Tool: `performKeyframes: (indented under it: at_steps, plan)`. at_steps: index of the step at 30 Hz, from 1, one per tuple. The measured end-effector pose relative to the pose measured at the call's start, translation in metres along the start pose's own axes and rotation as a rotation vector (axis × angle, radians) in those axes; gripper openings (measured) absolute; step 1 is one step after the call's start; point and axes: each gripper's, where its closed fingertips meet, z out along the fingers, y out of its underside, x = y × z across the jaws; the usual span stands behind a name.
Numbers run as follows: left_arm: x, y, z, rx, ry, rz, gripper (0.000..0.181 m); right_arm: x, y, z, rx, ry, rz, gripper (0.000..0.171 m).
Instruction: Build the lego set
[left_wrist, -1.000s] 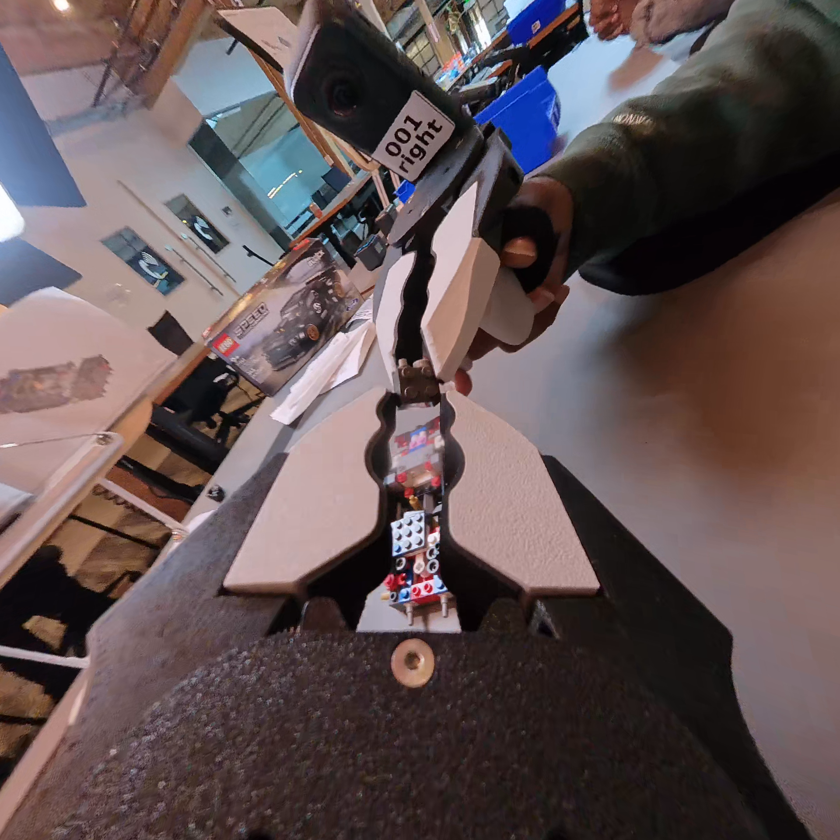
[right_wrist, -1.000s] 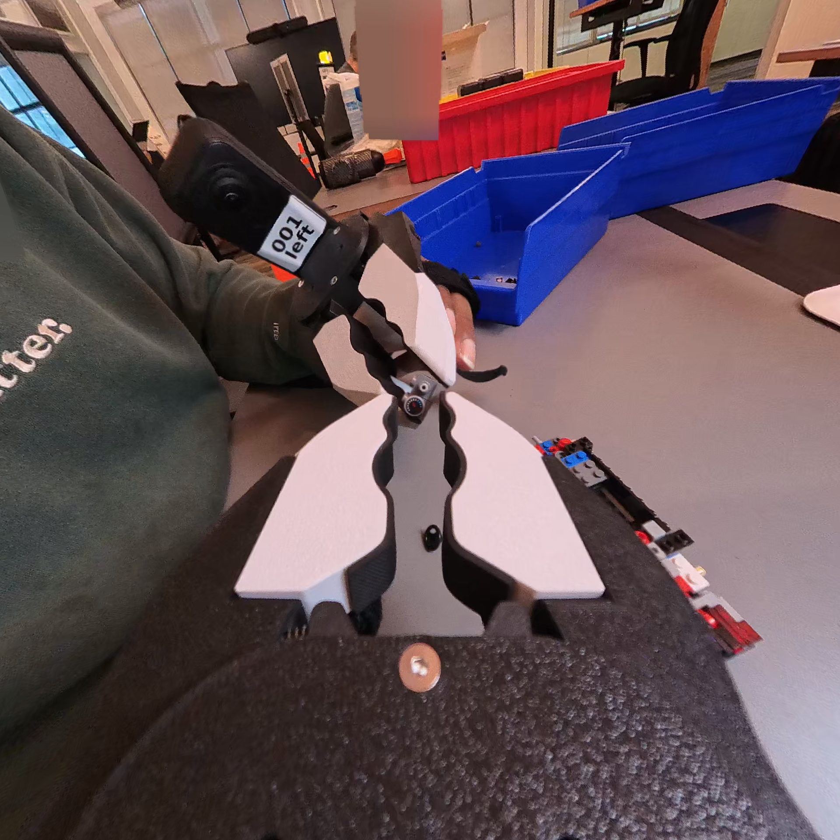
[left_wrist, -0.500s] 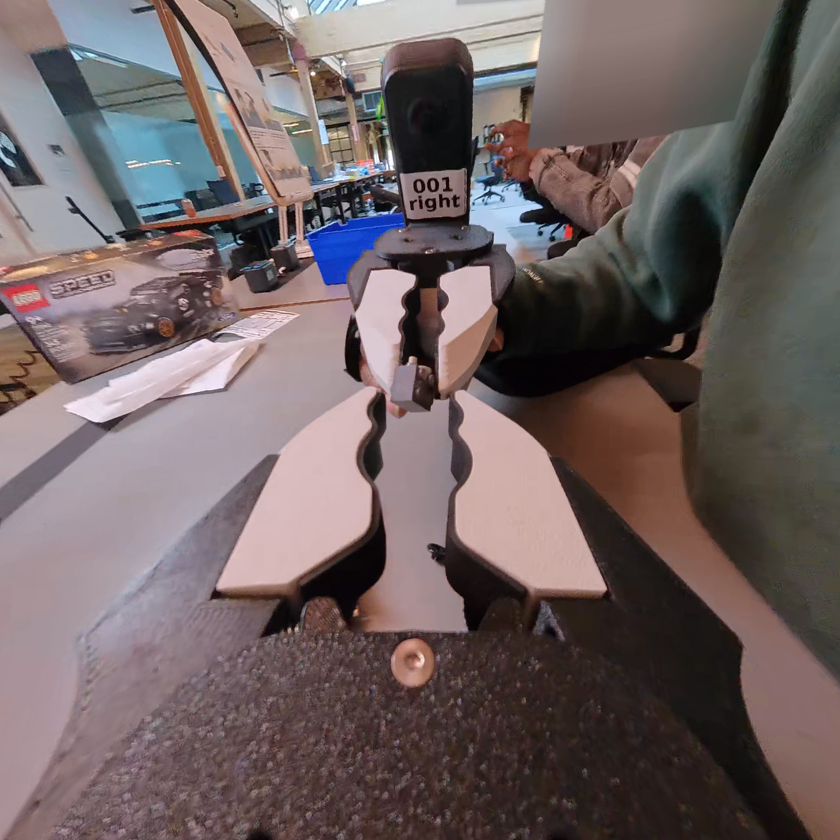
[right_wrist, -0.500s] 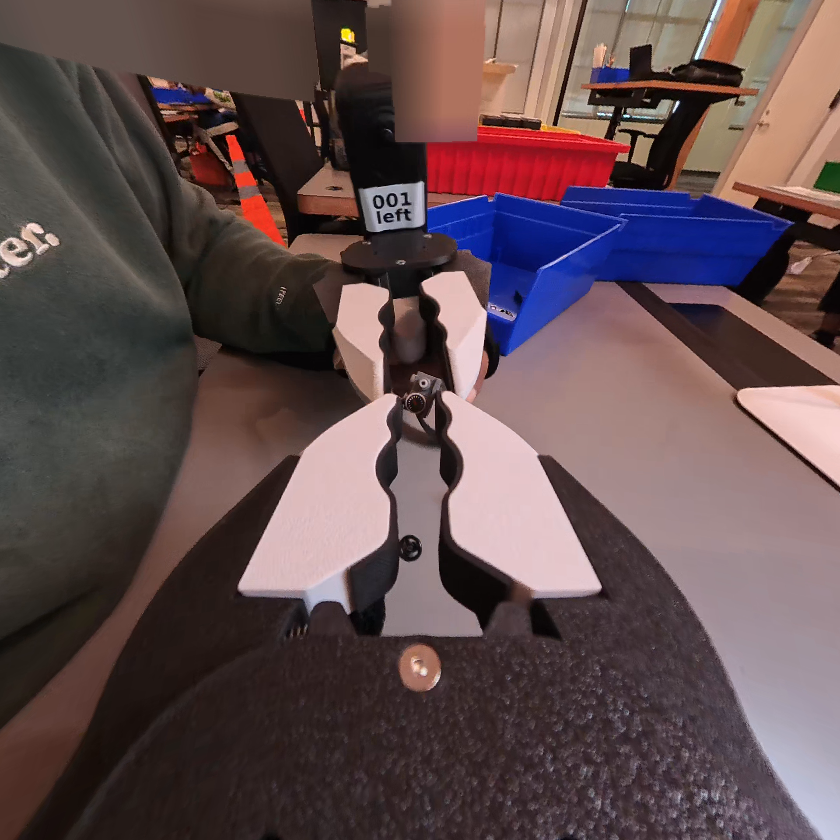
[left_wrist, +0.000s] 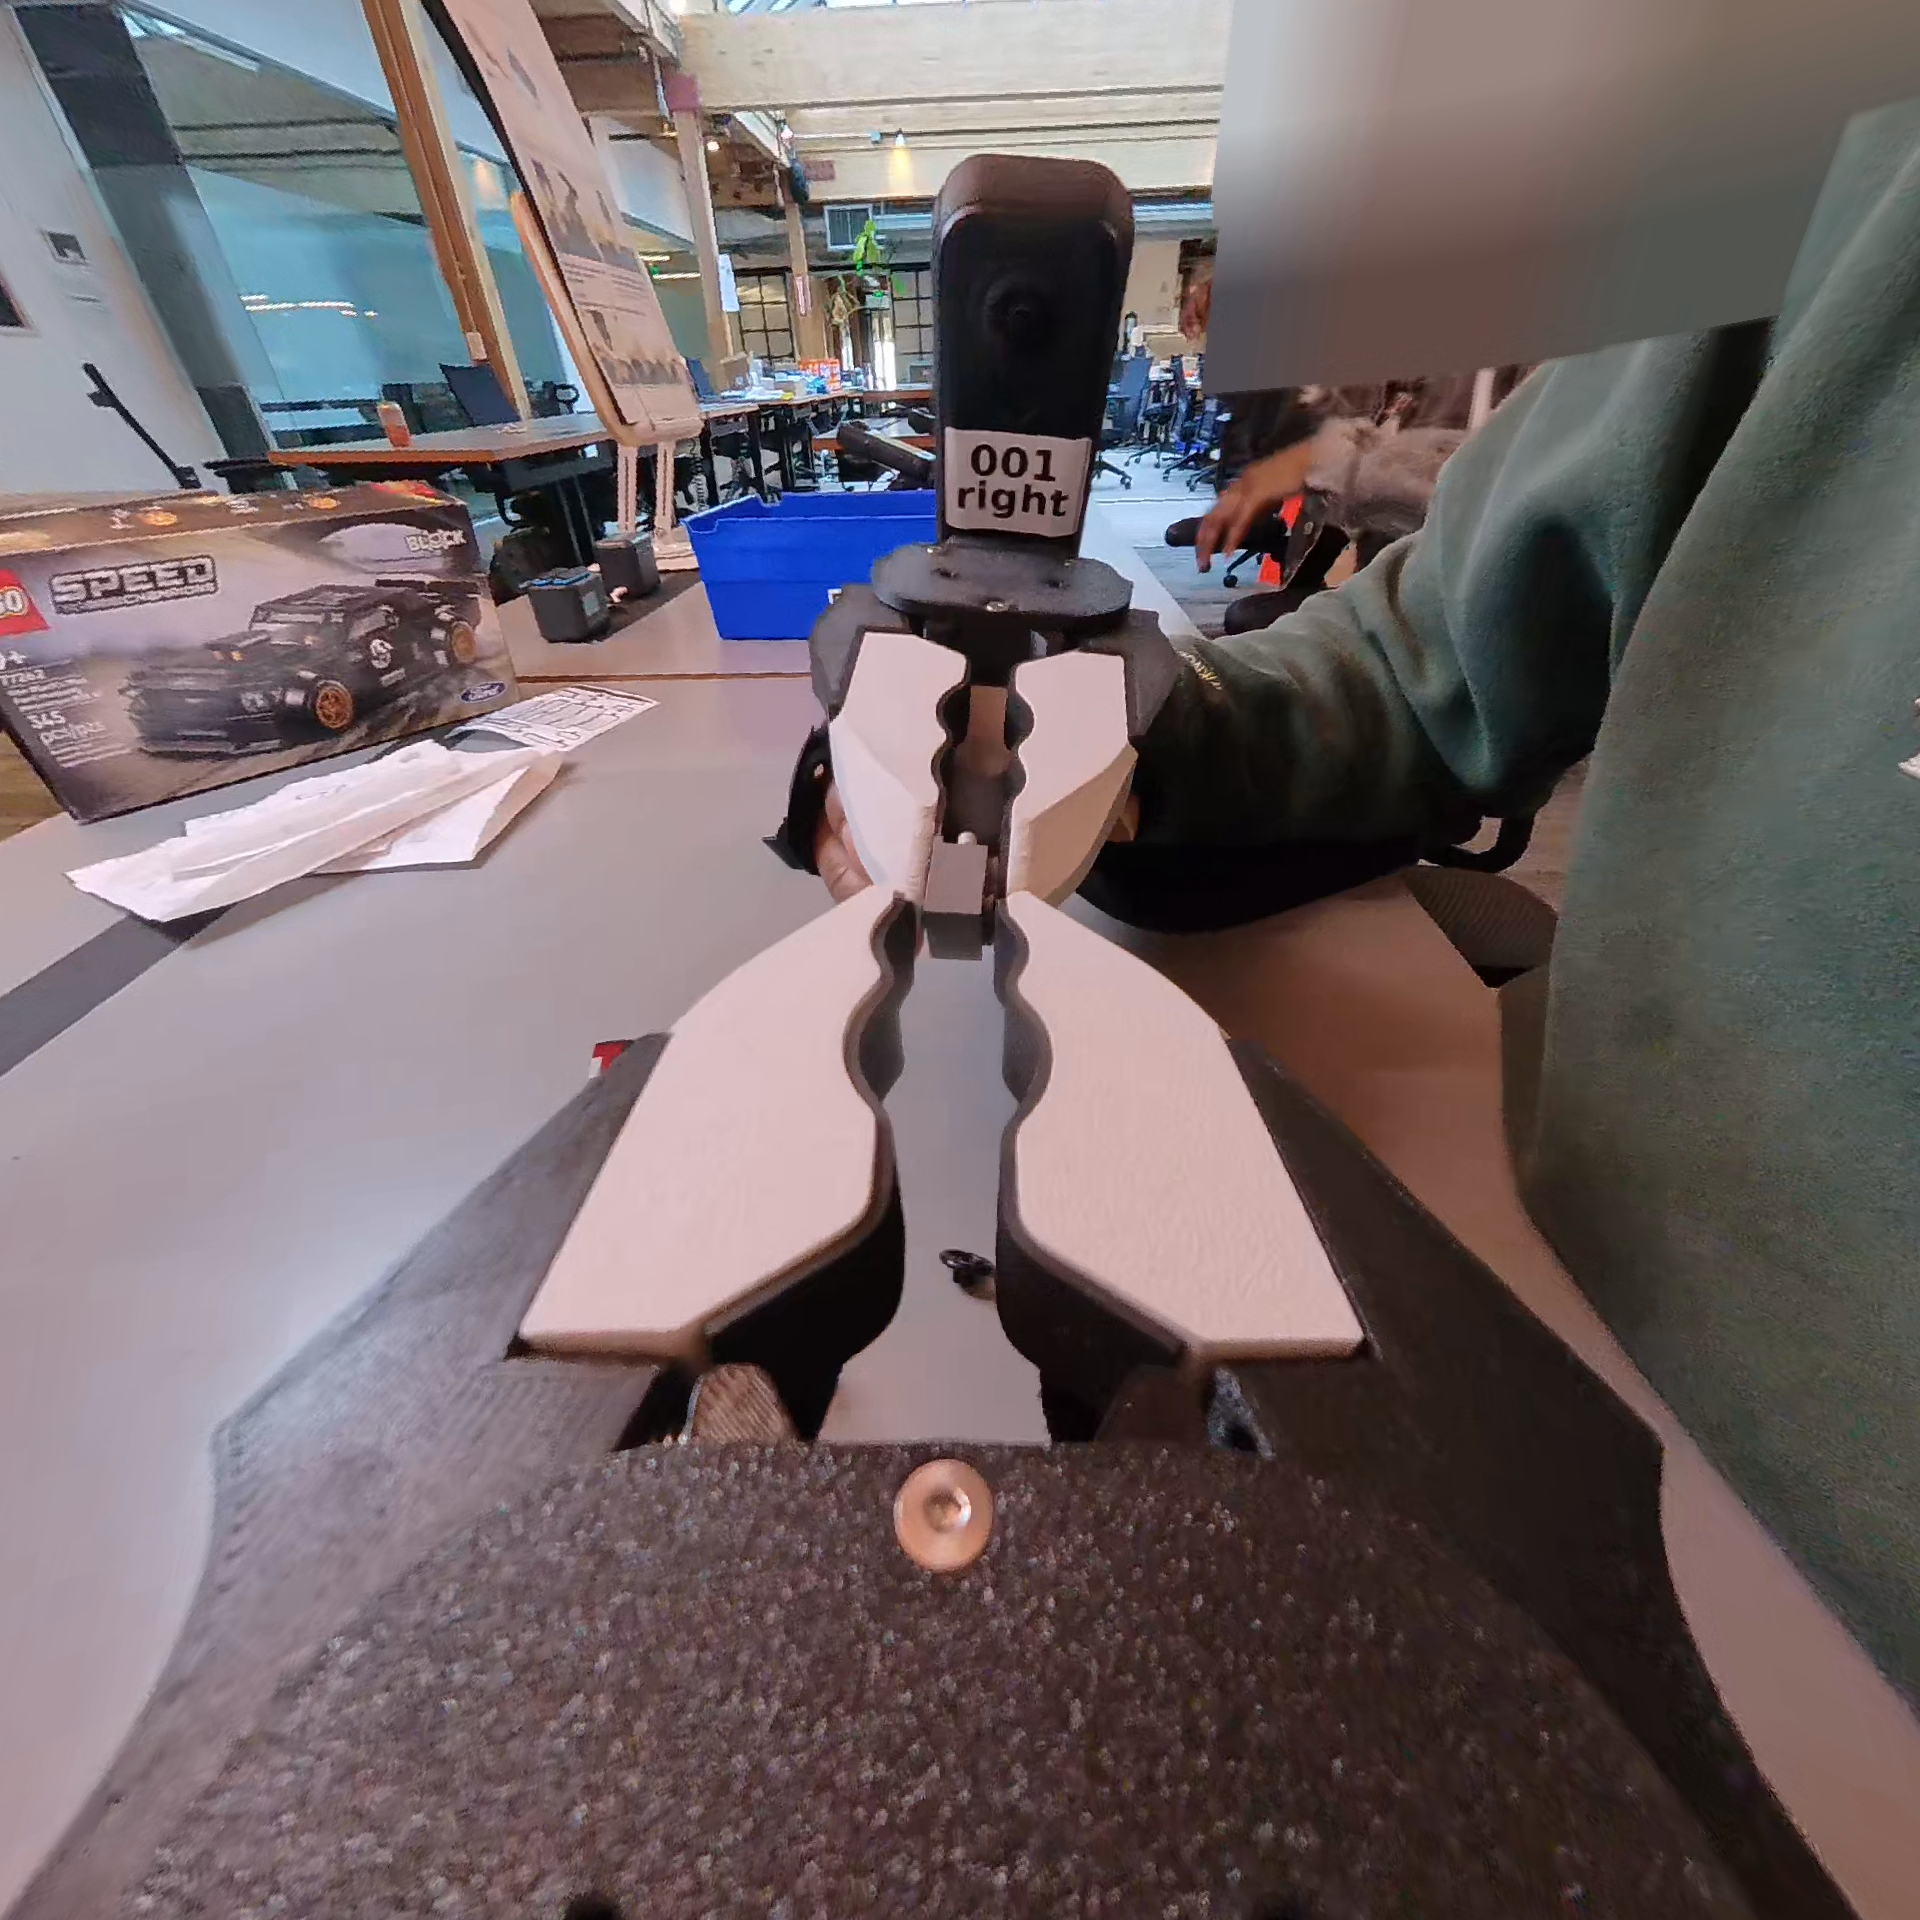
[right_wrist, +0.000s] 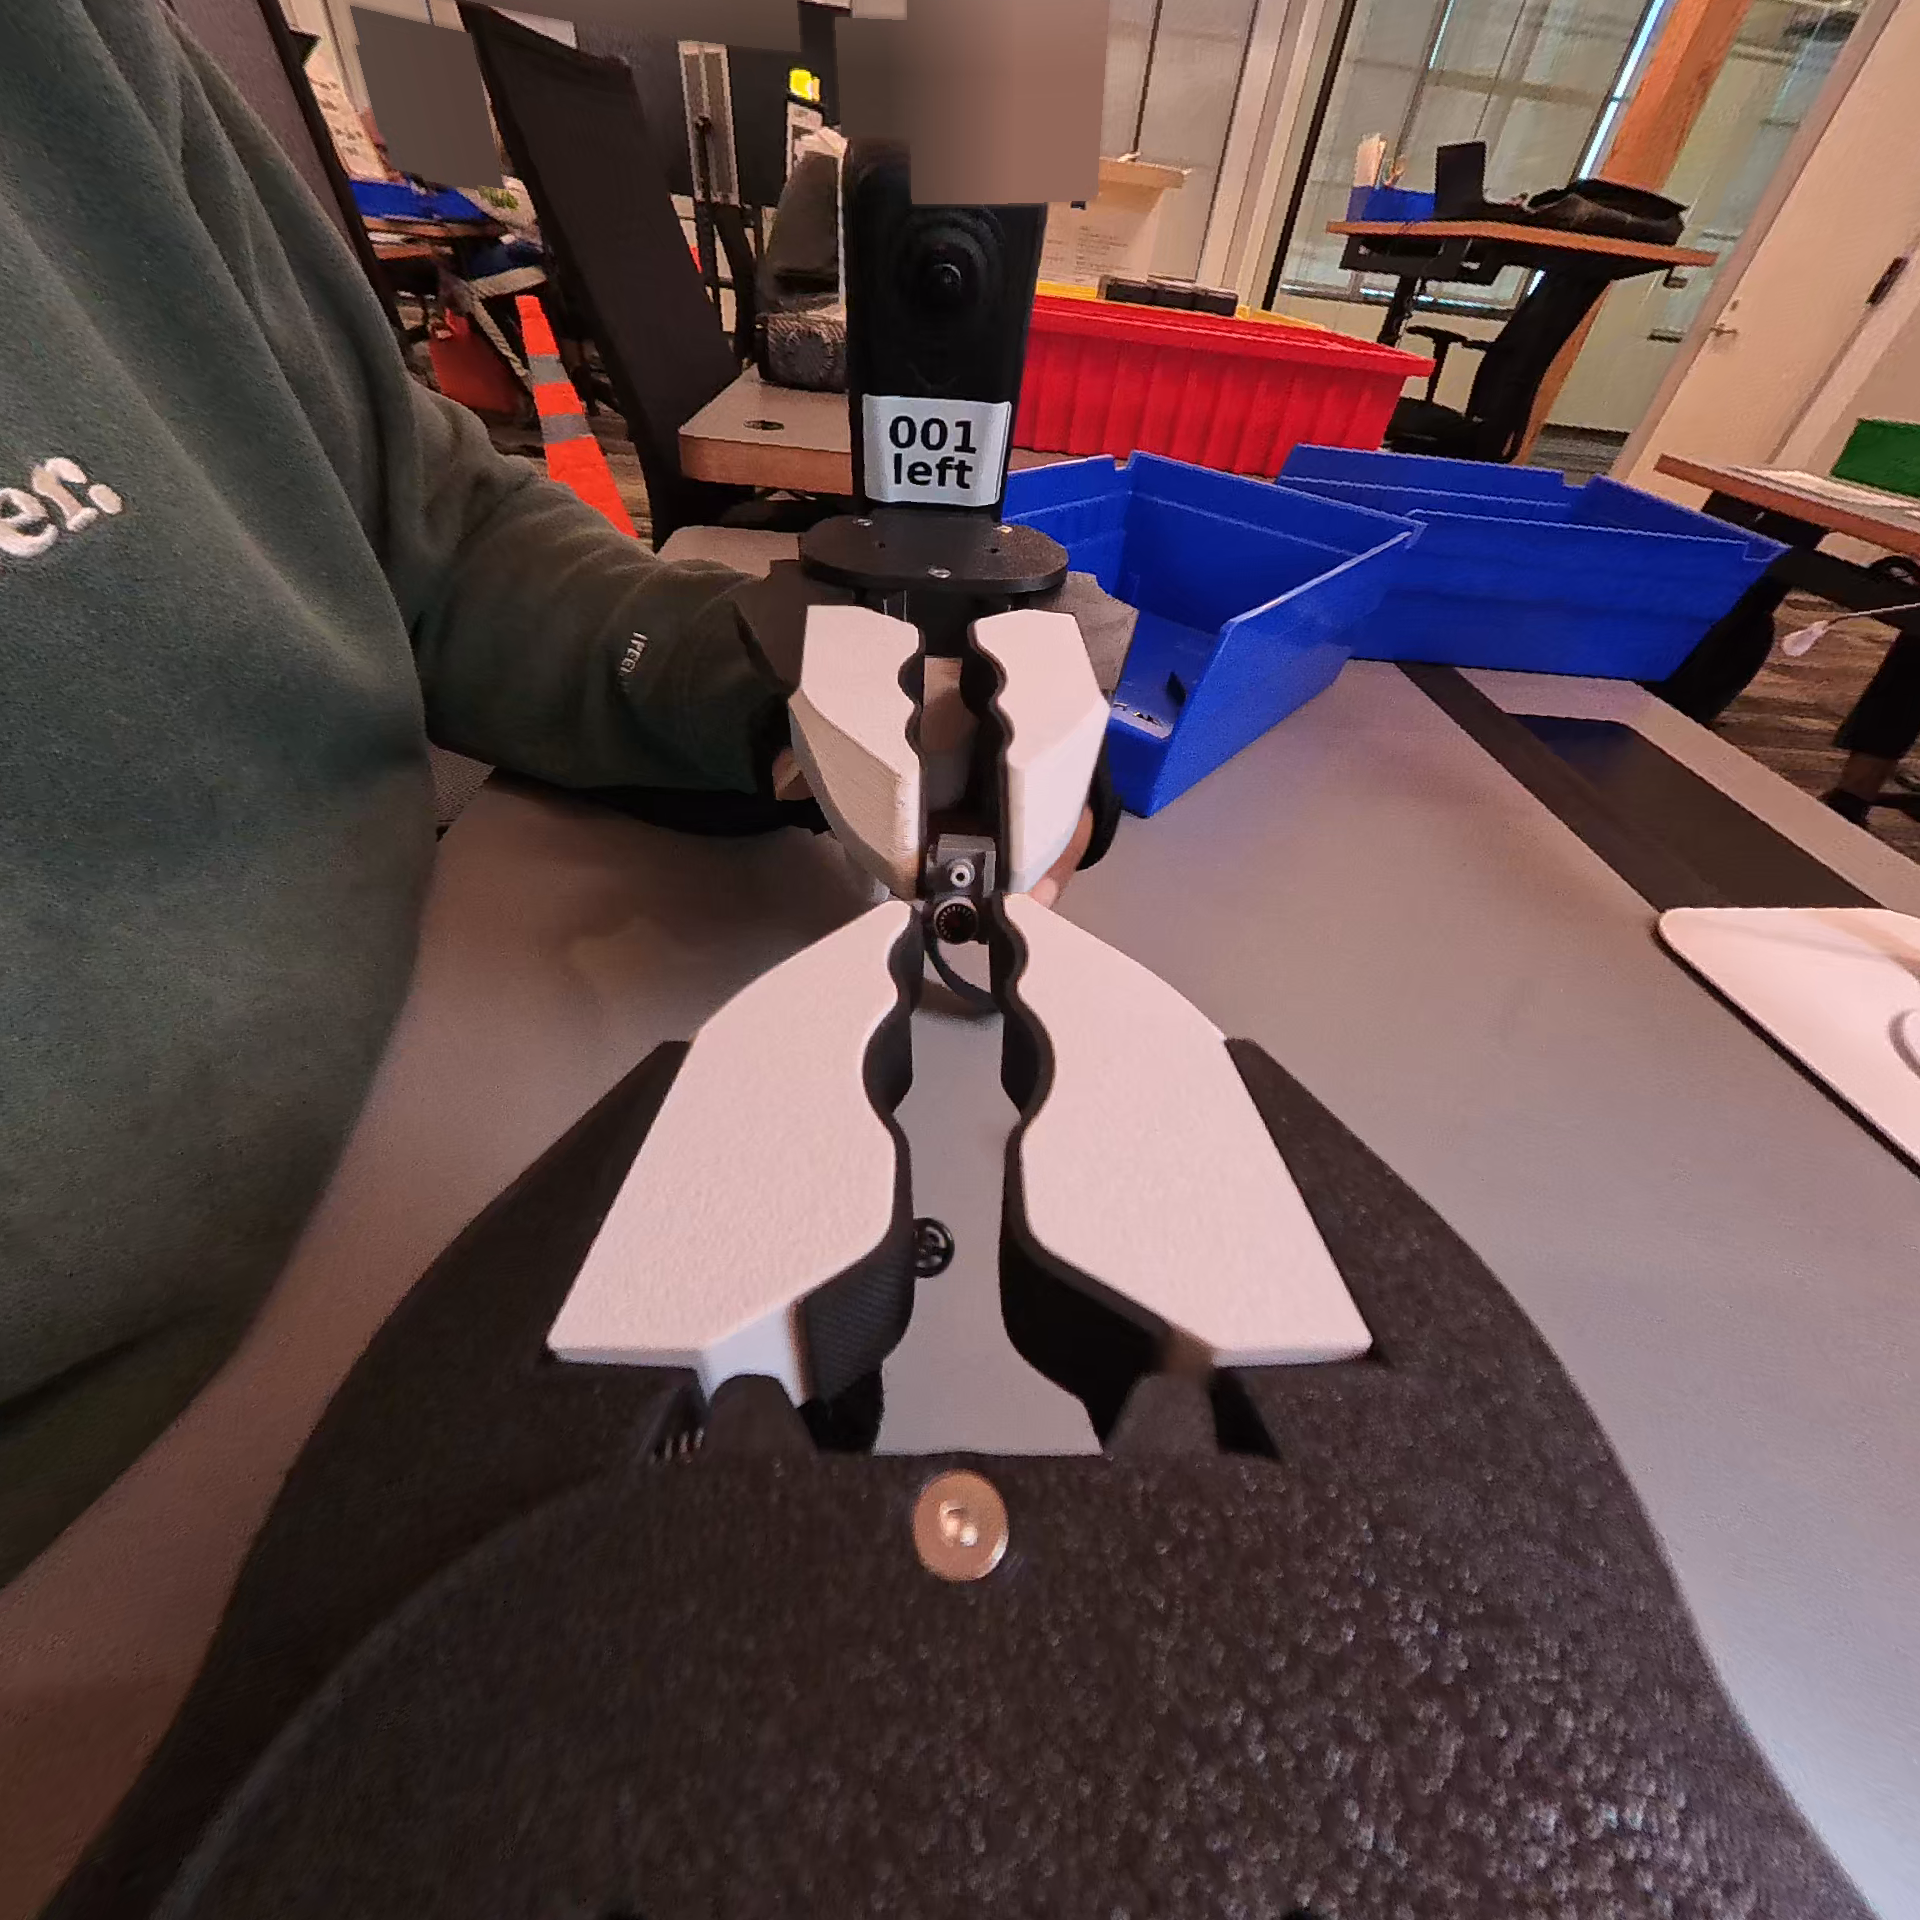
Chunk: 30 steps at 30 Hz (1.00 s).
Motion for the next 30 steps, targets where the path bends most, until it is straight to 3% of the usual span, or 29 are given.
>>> performKeyframes:
  at_steps: [11,30]
  plan:
    - [-0.0071,0.0033,-0.0004,-0.038,-0.057,0.050,0.012,0.0083,0.0027,-0.0004,-0.019,0.054,-0.001,0.012]
    - [0.0011,0.0032,-0.0043,-0.087,0.045,-0.007,0.013,-0.0001,-0.0050,0.0001,0.041,-0.051,0.127,0.010]
